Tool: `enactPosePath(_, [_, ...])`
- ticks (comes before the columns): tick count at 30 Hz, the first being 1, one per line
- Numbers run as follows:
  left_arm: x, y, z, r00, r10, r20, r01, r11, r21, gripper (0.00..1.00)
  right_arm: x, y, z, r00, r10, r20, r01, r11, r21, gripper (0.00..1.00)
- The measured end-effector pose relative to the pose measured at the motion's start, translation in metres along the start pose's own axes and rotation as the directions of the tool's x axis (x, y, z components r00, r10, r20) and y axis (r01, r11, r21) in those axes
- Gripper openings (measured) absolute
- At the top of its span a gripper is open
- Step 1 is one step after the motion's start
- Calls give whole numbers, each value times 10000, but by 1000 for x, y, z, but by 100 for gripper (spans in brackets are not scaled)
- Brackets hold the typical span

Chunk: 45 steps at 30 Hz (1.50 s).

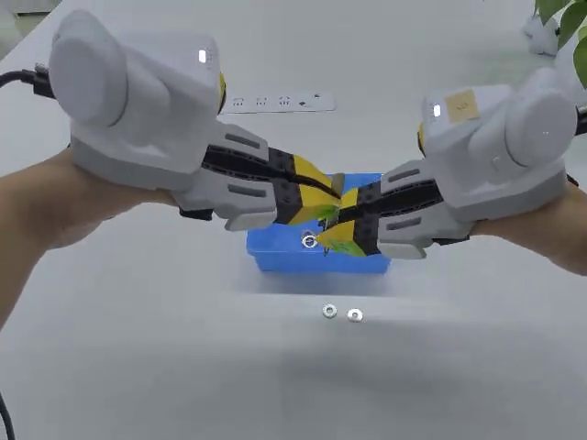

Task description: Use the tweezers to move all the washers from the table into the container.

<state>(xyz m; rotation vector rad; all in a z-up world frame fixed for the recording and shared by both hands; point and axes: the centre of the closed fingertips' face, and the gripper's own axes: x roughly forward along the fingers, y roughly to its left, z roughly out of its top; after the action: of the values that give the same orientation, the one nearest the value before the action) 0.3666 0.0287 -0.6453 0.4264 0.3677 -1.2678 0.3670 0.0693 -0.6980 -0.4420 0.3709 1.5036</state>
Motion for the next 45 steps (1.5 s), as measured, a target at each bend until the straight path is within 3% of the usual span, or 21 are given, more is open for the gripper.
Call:
enactPosePath(7, [-6, -18, -10, 9998, -127, -122, 125, 9998, -152, 6, -1, 20, -9, 9998, 202, 39, -203, 9995, 258, 10])
enactPosePath(17, [3, -34, -37, 9987, -340, -370, 315, 9973, -671, 6, 11, 39, -31, 9983, 510, -295, -500, 9982, 335, 10])
enactPosePath(31, [9, -40, -62, 9945, -604, -858, 522, 9941, -955, 6, 27, 44, -52, 9967, 631, -508, -612, 9974, 378, 11])
enactPosePath(45, [15, -32, -69, 9939, -568, -944, 478, 9943, -952, 6, 33, 32, -61, 9977, 349, -589, -324, 9986, 423, 11])
